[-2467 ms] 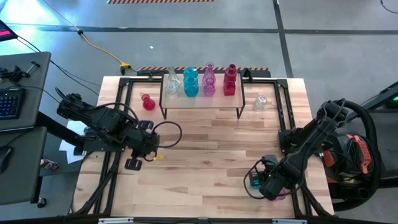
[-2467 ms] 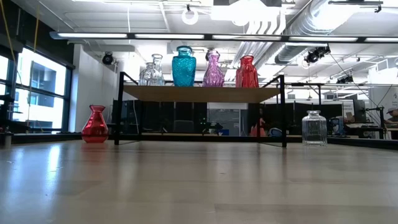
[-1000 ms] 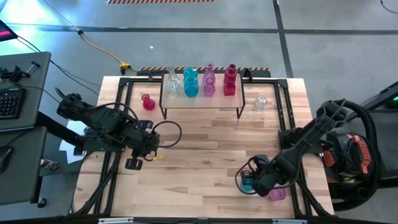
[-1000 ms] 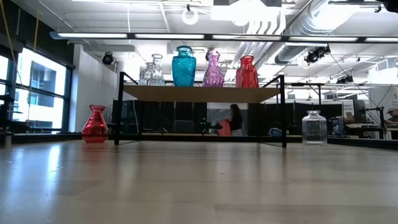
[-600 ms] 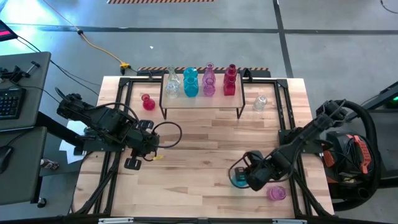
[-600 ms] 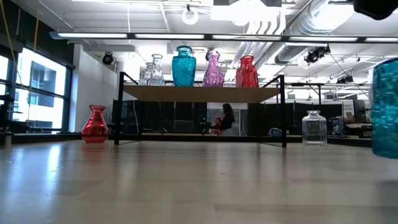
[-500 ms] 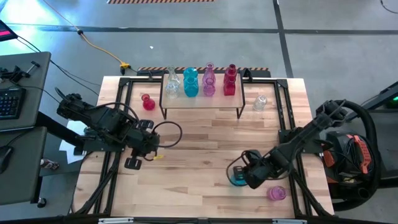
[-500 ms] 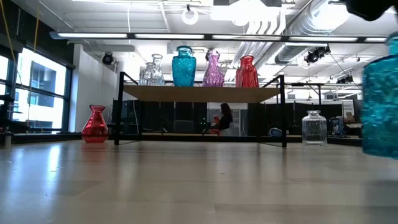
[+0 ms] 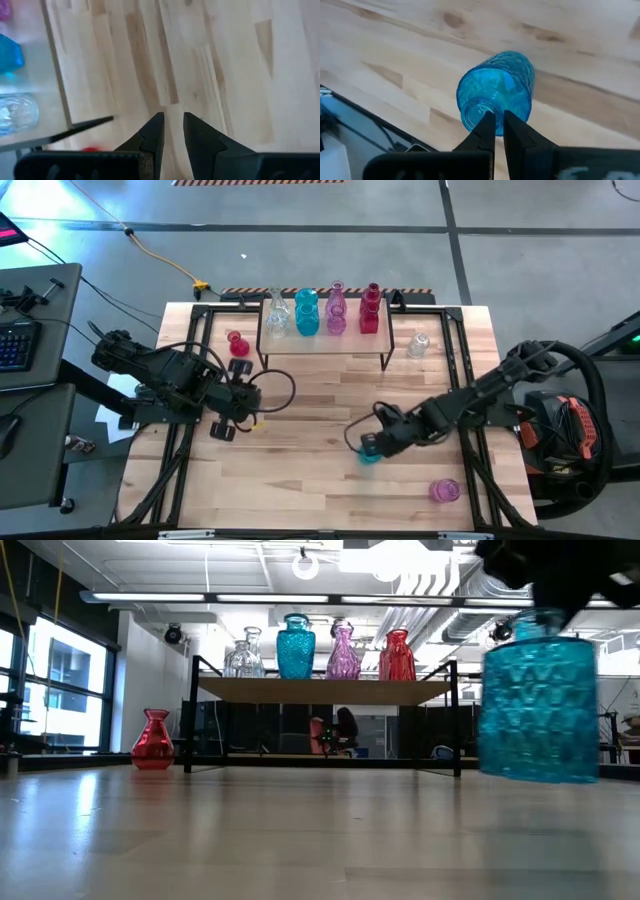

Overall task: Sort vases onto shelf
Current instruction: Put the blue flower vase on the shelf aligned with the other blue flower vases

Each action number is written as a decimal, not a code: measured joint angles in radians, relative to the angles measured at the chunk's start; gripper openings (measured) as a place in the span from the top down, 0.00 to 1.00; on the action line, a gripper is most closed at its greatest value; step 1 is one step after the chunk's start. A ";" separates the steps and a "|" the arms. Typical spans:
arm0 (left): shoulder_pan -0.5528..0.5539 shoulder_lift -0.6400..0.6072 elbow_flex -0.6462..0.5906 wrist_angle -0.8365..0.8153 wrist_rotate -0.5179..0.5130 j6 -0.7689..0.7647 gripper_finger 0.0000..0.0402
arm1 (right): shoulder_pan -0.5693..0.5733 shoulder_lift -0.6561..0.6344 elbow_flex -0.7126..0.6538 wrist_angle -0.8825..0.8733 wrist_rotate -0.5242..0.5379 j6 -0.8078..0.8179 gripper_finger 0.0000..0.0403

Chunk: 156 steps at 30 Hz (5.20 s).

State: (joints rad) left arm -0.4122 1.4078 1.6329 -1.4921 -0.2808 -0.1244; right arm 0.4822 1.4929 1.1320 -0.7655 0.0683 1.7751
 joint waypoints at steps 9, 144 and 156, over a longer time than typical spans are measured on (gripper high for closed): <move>0.000 0.000 0.000 0.111 -0.010 0.002 0.84 | -0.163 0.000 0.000 0.149 -0.050 -0.247 1.00; 0.444 0.528 0.000 0.782 0.139 -0.026 0.19 | -0.453 -0.298 0.000 -0.221 0.034 -0.770 1.00; 0.444 0.545 0.000 0.772 0.145 -0.067 0.20 | -0.453 -0.298 0.000 -0.224 0.037 -0.770 1.00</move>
State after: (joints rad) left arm 0.0319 1.9526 1.6329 -0.7199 -0.1360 -0.1915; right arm 0.0292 1.1946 1.1320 -0.9898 0.1055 1.0050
